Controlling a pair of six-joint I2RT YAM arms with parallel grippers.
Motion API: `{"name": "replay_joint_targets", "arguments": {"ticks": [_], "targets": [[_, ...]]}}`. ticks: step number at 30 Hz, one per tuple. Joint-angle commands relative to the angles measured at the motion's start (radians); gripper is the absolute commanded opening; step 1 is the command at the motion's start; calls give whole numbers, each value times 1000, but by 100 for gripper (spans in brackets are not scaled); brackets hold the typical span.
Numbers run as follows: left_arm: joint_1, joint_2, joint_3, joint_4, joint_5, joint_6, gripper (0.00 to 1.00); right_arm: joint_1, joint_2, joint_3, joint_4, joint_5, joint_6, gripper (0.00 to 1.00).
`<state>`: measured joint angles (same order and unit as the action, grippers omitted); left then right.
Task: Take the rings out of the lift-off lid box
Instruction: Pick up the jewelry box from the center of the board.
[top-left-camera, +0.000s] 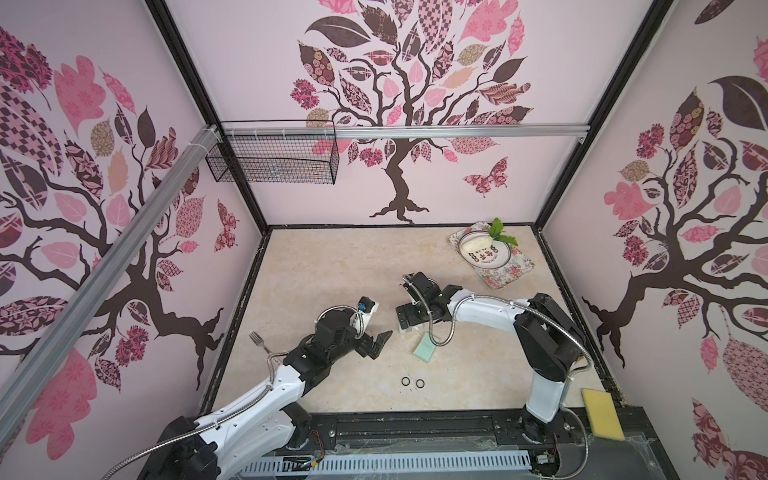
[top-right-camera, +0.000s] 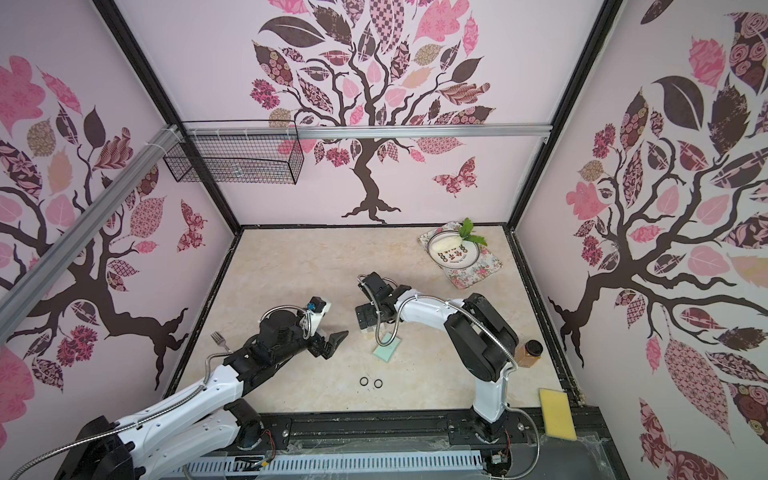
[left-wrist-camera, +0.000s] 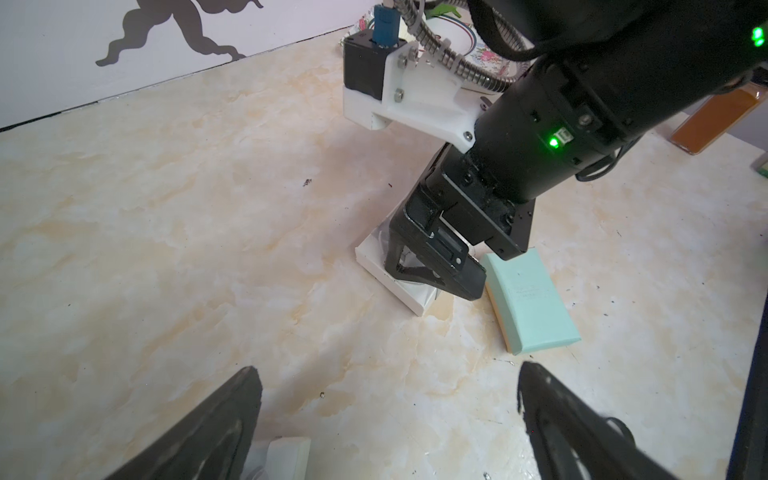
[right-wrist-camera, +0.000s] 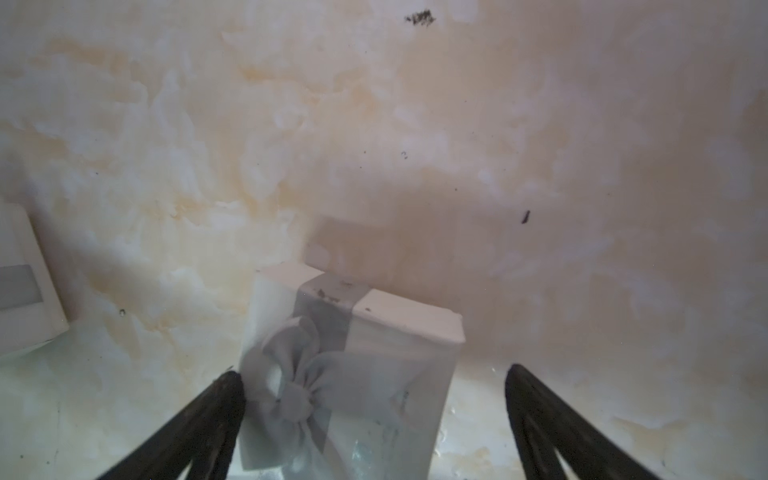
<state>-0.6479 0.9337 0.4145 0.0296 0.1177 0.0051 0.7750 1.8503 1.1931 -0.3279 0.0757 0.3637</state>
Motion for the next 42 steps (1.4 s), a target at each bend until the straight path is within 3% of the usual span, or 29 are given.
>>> {"name": "replay_joint_targets", "arguments": {"ticks": [1, 30, 42], "targets": [[-3, 6, -31, 38, 17, 30, 98, 13, 45, 27, -4, 19, 33, 100], [-3, -8, -49, 38, 22, 35, 98, 17, -86, 33, -27, 54, 23, 100], [-3, -1, -47, 38, 27, 38, 98, 18, 3, 37, -24, 75, 26, 100]]}}
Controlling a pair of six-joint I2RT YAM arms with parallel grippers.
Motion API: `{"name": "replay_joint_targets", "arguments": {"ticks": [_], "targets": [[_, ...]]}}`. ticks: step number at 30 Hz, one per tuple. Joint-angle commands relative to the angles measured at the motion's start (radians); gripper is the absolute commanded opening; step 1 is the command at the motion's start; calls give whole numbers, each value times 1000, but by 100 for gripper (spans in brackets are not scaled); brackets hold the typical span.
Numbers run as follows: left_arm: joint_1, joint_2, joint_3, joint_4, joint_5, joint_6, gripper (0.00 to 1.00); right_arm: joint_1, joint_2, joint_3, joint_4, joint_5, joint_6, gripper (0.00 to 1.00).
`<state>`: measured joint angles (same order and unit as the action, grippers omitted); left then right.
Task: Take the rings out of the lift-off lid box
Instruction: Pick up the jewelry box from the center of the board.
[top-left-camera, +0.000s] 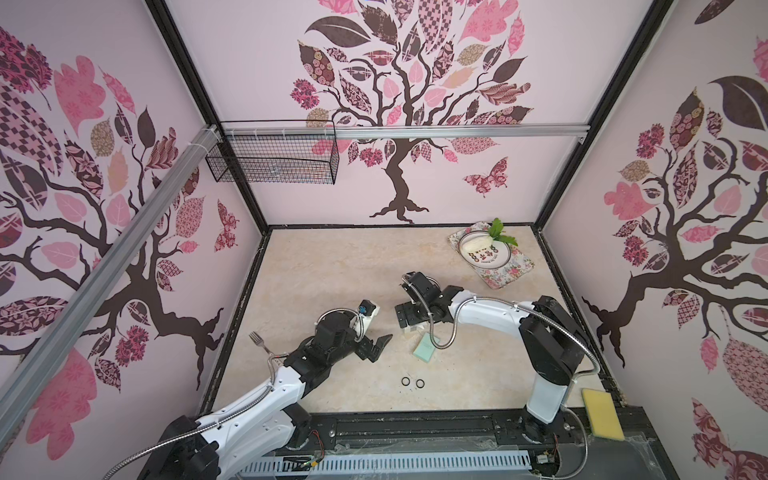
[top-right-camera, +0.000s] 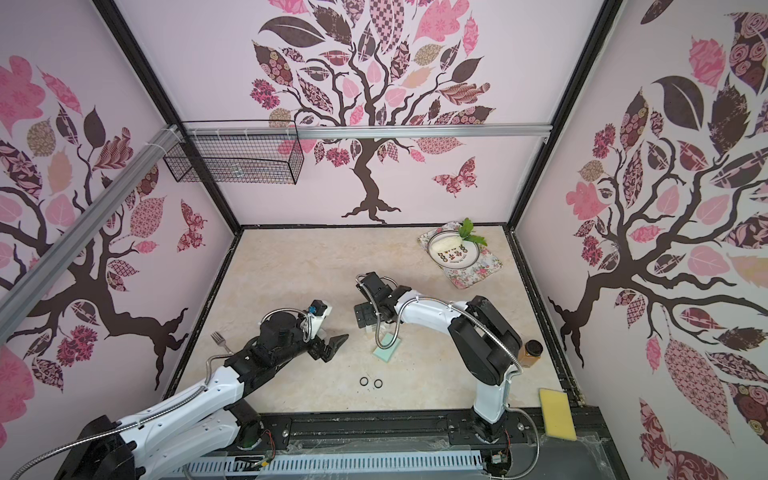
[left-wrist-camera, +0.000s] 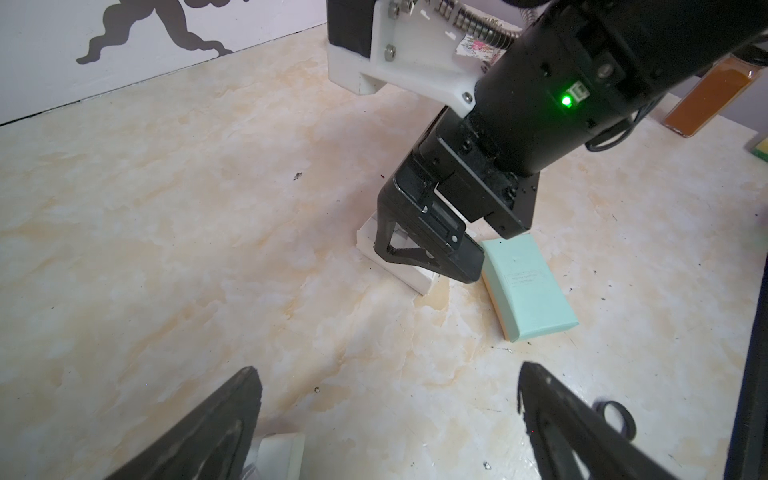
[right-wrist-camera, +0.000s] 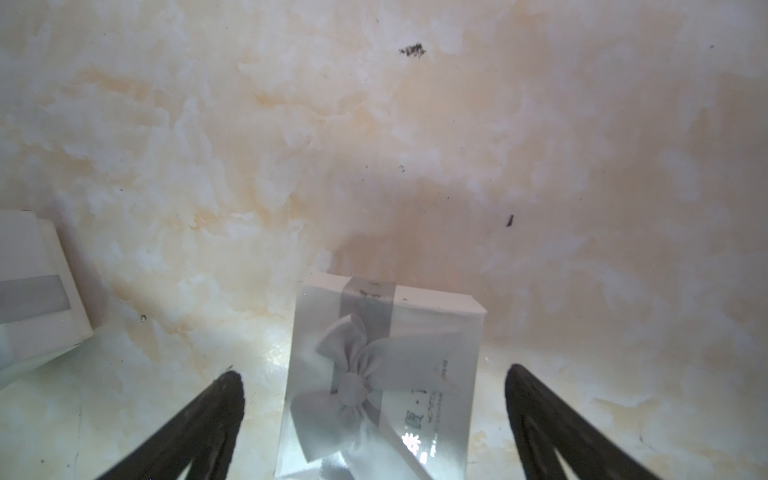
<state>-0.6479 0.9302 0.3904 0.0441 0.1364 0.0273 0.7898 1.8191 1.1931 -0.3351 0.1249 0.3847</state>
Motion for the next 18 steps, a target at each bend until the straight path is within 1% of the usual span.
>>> {"name": "replay_joint_targets", "arguments": {"ticks": [1, 7, 18], "targets": [[-3, 5, -23, 24, 8, 15, 98, 3, 41, 39, -16, 25, 5, 99], [-3, 7, -23, 23, 12, 17, 98, 4, 83, 58, -16, 31, 9, 91], [-2, 14, -20, 23, 12, 19, 98, 4, 102, 48, -7, 42, 20, 80]]}}
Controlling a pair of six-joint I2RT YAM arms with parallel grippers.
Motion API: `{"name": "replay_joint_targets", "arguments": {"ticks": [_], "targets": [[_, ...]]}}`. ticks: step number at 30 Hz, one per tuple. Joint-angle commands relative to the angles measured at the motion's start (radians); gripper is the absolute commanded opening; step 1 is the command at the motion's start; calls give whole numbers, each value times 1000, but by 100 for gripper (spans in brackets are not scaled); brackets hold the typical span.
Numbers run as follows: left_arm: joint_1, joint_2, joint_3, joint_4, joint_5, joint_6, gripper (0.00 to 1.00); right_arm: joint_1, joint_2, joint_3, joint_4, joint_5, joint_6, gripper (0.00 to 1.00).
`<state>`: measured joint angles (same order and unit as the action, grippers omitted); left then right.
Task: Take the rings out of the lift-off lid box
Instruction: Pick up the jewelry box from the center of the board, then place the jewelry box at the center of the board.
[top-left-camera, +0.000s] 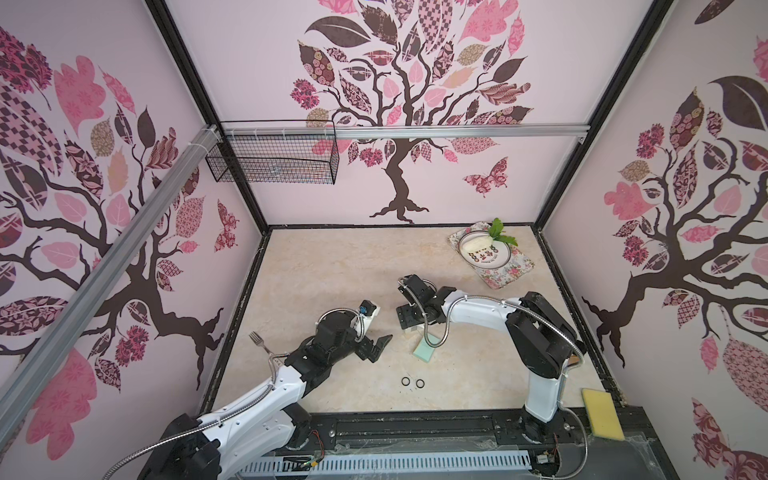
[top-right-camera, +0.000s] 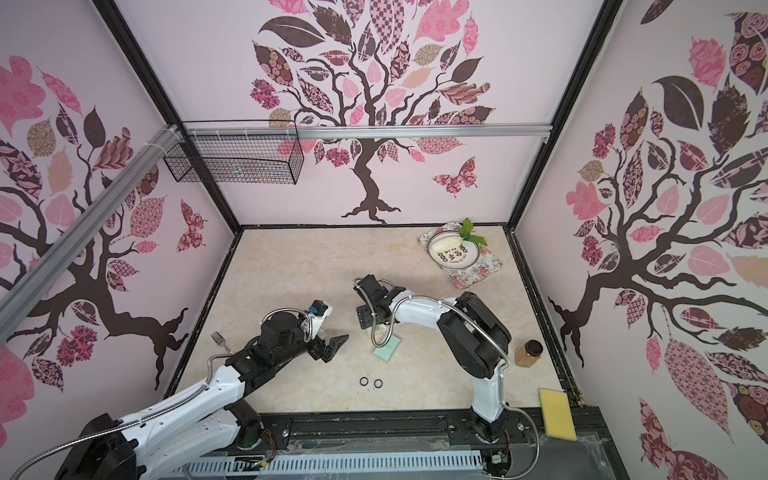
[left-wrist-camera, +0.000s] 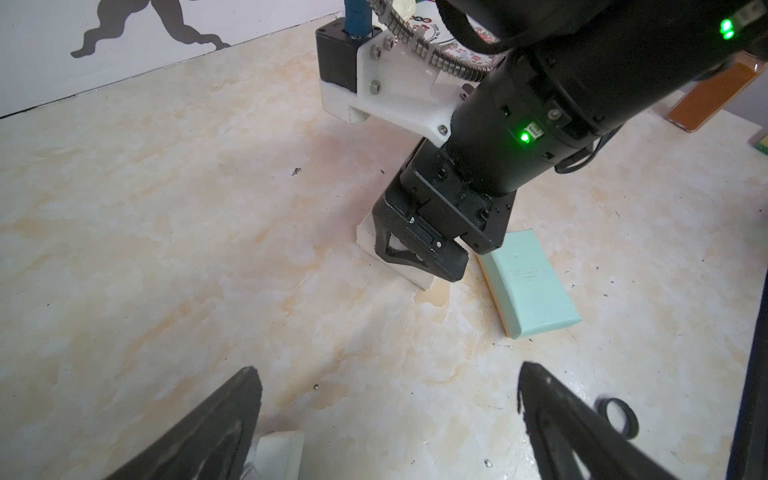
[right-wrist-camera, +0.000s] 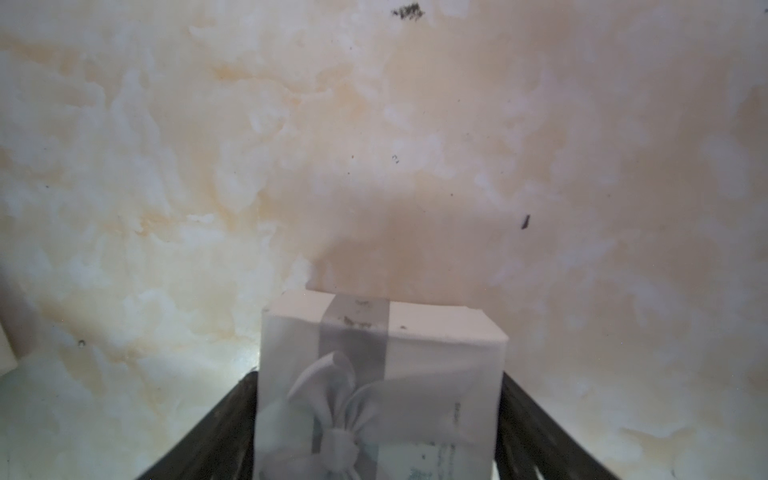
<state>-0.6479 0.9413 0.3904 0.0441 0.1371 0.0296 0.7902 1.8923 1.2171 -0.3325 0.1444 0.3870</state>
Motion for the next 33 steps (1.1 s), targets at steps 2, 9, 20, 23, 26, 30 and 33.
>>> {"name": "replay_joint_targets", "arguments": {"ticks": [2, 9, 20, 23, 26, 30, 33], "targets": [[-2, 3, -22, 23, 11, 15, 98, 3, 26, 21, -11, 23, 18, 78], [-3, 3, -20, 22, 11, 13, 98, -8, -25, 29, -21, 37, -3, 76], [-2, -2, -20, 23, 12, 13, 98, -239, -125, 48, 2, -12, -117, 74], [-2, 1, -19, 23, 13, 14, 98, -328, -123, 68, 33, -35, -168, 74], [-3, 9, -17, 25, 16, 15, 98, -410, -98, 92, 97, -67, -224, 74], [-3, 25, -12, 29, 21, 19, 98, -473, 6, 203, 93, -85, -266, 74], [-3, 33, -10, 30, 21, 21, 98, -481, 96, 300, 70, -90, -284, 74]]}}
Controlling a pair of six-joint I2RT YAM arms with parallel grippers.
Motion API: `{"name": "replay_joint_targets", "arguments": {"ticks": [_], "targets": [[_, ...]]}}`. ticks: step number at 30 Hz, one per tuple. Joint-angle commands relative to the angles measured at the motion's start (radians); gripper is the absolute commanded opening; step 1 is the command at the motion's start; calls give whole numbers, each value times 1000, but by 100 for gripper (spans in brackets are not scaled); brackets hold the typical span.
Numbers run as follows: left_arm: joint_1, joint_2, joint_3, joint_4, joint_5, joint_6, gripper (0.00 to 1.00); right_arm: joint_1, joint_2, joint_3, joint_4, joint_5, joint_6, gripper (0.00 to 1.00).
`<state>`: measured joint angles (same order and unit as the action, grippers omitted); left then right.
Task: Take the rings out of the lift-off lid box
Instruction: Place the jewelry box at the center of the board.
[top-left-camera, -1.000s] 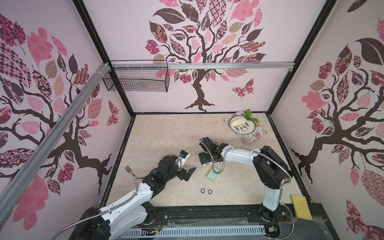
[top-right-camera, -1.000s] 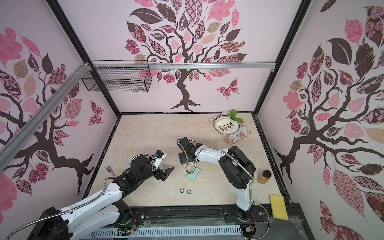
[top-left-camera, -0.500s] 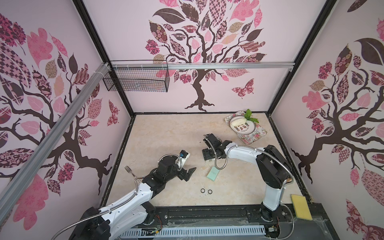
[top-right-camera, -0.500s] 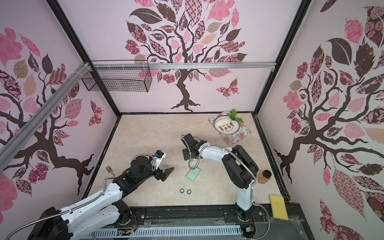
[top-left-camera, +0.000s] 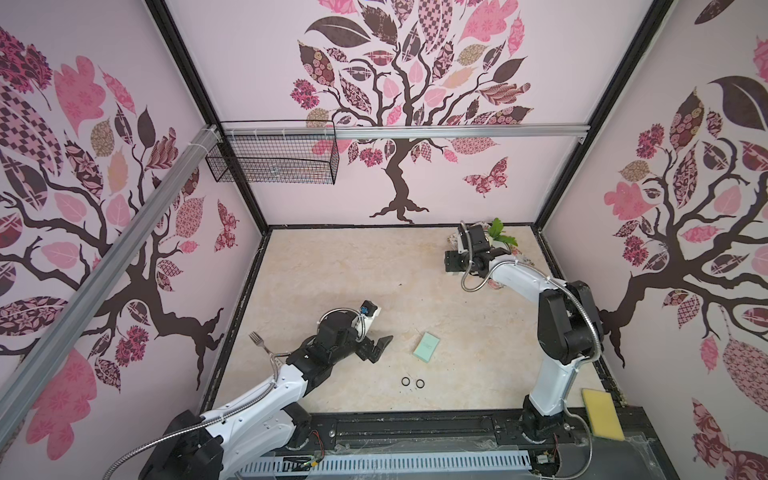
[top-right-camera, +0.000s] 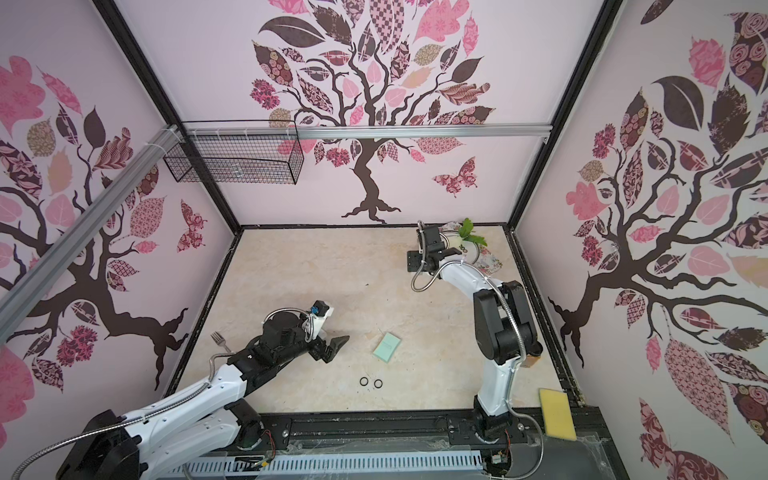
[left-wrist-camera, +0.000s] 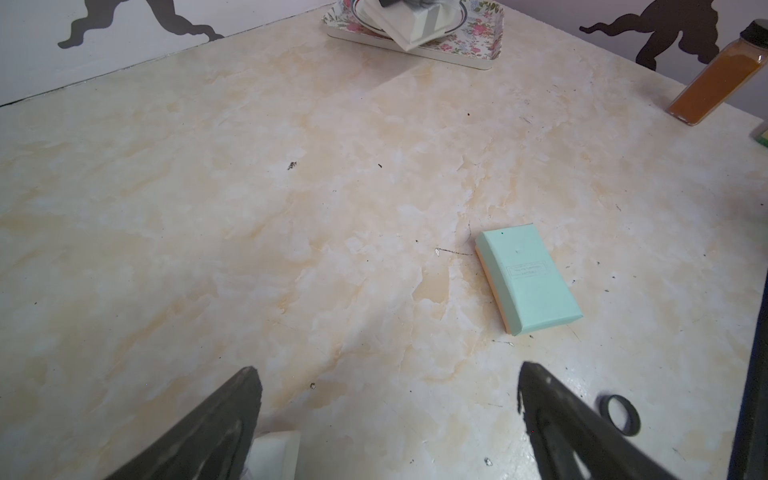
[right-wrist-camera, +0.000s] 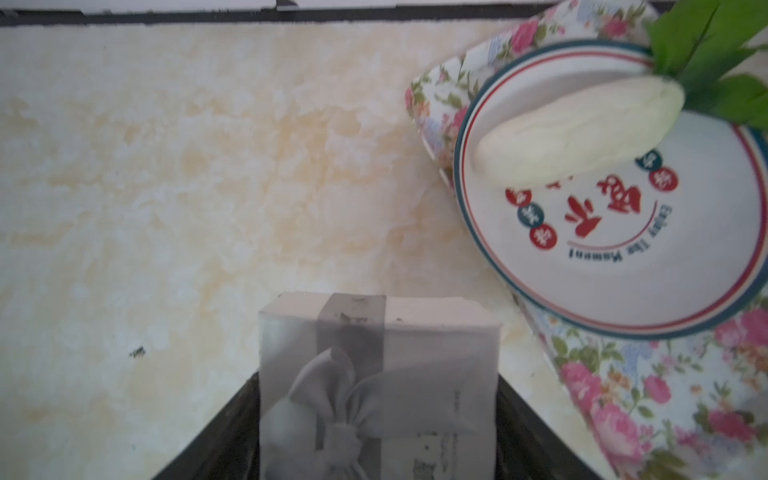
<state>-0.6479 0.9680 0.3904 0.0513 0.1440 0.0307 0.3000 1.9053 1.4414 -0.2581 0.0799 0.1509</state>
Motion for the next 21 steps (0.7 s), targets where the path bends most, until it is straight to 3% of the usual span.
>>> {"name": "replay_joint_targets", "arguments": {"ticks": [1, 10, 21], "targets": [[-2, 6, -11, 22, 14, 21, 98, 10, 111, 106, -14, -29, -49, 74], [-1, 15, -8, 24, 15, 24, 98, 10, 287, 308, -123, -21, 19, 73], [-1, 12, -12, 24, 14, 23, 98, 10, 316, 272, -109, 1, 46, 75]]}}
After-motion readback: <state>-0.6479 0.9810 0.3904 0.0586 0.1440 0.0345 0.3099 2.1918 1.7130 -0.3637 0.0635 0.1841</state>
